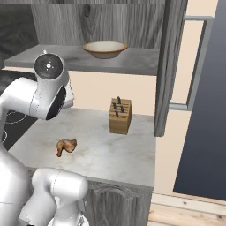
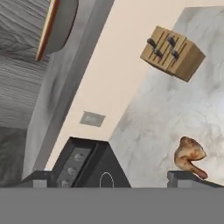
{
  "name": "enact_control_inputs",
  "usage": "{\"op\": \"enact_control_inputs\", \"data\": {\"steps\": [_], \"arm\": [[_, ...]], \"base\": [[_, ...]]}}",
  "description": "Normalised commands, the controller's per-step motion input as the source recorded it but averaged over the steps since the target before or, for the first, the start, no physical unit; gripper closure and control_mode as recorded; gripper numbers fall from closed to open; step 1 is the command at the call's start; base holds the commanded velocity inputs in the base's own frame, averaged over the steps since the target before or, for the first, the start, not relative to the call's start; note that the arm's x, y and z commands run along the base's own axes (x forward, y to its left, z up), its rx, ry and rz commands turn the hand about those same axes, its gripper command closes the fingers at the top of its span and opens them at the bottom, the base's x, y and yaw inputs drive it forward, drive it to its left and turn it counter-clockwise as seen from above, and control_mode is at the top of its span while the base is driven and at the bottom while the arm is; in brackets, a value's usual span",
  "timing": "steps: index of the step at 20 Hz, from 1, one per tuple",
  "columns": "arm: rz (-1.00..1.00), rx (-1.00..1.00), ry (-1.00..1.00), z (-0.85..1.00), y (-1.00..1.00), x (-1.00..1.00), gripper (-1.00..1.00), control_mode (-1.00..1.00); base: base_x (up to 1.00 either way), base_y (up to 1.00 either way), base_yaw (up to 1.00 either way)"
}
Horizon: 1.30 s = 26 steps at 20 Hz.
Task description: Retrieve the bowl from the cabinet, then place the raw meat into the bowl to avoid contamination.
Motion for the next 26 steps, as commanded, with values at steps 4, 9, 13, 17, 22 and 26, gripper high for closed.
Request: {"op": "enact_control_inputs", "data": {"steps": [4,9,13,17,22,26], "arm": [[-0.01,0.06,-0.27,0.57,-0.55,0.01,-1.00,-1.00],[-0.02,0.06,-0.23,0.68,-0.47,0.00,-1.00,-1.00],[-0.09,0.01,-0.09,0.46,-0.31,0.01,-1.00,-1.00],[-0.08,0.05,0.01,0.07,-0.36,0.09,-1.00,-1.00],[-0.05,0.07,0.19,0.03,-0.44,0.43,-1.00,-1.00],[-0.04,0.06,0.27,0.08,-0.32,0.47,-1.00,-1.00]], "base": [[0.00,0.00,0.00],[0.00,0.00,0.00],[0.00,0.00,0.00],[0.00,0.00,0.00],[0.00,0.00,0.00],[0.00,0.00,0.00]]}}
